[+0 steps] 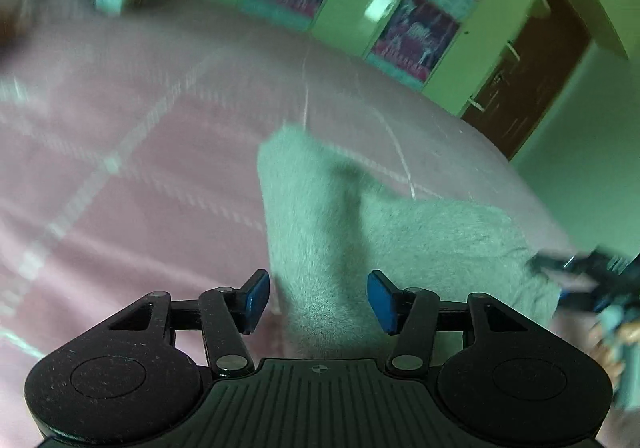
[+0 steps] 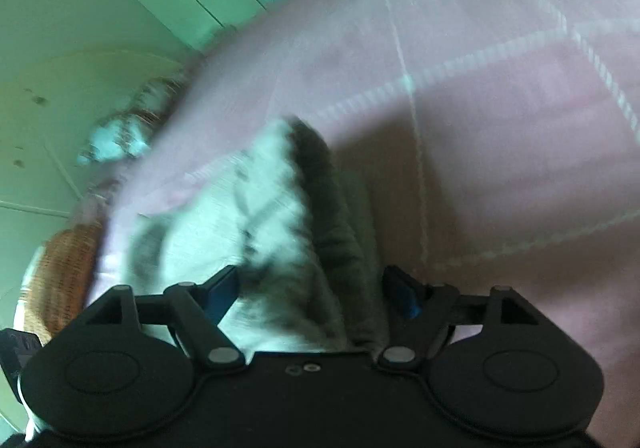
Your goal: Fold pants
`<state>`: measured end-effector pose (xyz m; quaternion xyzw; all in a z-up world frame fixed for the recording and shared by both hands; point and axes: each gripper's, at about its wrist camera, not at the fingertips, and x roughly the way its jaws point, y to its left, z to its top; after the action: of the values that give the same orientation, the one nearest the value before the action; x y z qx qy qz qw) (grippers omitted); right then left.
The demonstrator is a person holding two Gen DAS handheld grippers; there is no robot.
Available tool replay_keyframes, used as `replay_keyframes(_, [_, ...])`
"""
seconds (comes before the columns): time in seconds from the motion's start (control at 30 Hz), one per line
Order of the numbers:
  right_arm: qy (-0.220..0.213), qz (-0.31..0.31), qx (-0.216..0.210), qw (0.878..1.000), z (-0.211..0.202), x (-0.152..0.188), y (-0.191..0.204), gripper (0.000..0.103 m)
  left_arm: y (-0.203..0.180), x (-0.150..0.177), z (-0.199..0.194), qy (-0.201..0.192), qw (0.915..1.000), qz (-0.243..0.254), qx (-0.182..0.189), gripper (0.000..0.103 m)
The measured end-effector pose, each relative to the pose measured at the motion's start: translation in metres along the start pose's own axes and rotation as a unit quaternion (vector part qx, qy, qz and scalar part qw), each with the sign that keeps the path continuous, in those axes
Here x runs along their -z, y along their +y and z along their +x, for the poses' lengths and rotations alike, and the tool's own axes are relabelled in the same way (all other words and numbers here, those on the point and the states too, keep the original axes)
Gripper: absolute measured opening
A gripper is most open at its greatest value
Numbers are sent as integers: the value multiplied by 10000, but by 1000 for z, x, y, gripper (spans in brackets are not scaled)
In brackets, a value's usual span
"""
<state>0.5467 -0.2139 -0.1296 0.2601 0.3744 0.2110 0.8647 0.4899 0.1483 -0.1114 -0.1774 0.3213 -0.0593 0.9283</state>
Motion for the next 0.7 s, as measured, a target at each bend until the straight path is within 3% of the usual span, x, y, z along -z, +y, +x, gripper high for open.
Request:
replay_keyframes(0.07, [-274,-90,-114,9995,-20,0,8,64,-5,0,-6,14,9998,164,-147,57])
replay_keyframes(0.17, [-315,-438,-142,9984,-24,7,23,52,-6,8,3,174,9981,411,-432,58])
replay_keyframes(0.2, [-207,-582,92,9981,-16,10,26,52,-6,10,9,275,9973,418,-546,62])
replay_keyframes(0.27, [429,-883,886,9912,15,16,26,52,0,19,14,269,9976,318,-561,73])
replay_keyframes(0.3, [520,-1007,1033,9882,21,22,25,60,2,18,13,263,9978,234,-570,73])
replay_keyframes(0.47, [204,-660,777,9946,-3,15,27,57,-9,14,-10,238,9958,484,-743,74])
replay_keyframes(0.6, [-75,-657,526,9964,-41,16,38,59,-24,16,-56,-14,9954,637,-721,75])
replay_keyframes(0.63, [-129,-699,470,9964,-55,19,45,65,-29,19,-70,-85,9947,712,-733,77])
replay_keyframes(0.7, [-257,-857,396,9952,-83,29,58,74,-41,28,-102,-282,9928,854,-788,93])
